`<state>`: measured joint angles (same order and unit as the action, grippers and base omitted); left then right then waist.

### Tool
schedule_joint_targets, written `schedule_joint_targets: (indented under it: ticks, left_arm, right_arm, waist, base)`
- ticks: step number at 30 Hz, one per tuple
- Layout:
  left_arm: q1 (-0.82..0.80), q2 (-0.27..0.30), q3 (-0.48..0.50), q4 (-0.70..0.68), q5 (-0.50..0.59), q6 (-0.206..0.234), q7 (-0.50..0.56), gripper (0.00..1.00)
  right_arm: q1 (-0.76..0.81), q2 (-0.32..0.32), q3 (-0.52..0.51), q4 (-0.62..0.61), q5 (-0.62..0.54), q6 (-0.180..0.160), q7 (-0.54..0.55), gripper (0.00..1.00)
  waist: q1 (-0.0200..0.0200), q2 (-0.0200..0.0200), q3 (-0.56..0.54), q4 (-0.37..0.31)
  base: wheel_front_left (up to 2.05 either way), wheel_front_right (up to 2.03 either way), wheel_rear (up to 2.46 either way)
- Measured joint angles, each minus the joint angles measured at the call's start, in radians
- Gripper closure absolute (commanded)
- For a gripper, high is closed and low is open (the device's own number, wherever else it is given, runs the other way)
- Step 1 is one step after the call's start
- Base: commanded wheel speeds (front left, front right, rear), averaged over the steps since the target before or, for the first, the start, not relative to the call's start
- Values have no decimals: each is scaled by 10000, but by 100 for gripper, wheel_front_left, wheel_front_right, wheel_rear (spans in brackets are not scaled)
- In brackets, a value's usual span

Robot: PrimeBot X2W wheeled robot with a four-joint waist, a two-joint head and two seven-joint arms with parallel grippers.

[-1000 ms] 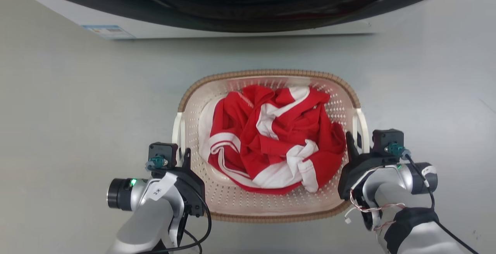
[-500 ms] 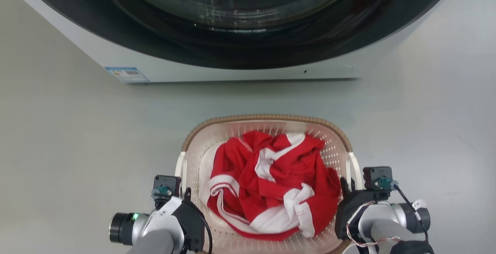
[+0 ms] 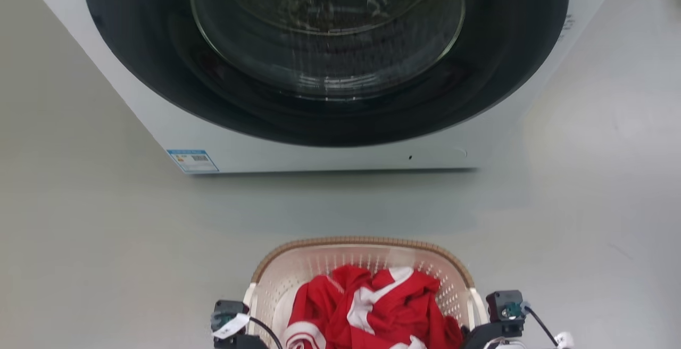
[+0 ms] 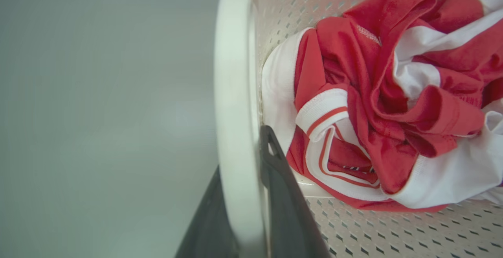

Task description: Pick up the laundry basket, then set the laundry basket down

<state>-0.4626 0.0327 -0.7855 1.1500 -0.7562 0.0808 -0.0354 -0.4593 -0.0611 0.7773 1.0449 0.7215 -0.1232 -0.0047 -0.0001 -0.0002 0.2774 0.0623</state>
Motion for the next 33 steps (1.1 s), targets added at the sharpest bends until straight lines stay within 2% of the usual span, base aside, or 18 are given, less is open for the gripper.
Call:
schedule_joint_targets:
  ticks: [19,33]
  left_arm:
    - [1383,81,-360,192,-522,-105,616,100]
    - [1413,92,-550,301,-523,-107,690,100]
  right_arm:
    - [1338,-19,1143,-372,1204,-92,849,100]
    - [1407,-21,1480,-345,1708,-100,930,100]
  waist:
    - [0,1,-2431,-24]
    - [1,2,-2833,-42]
  base:
    - [0,0,0]
    - [0,0,0]
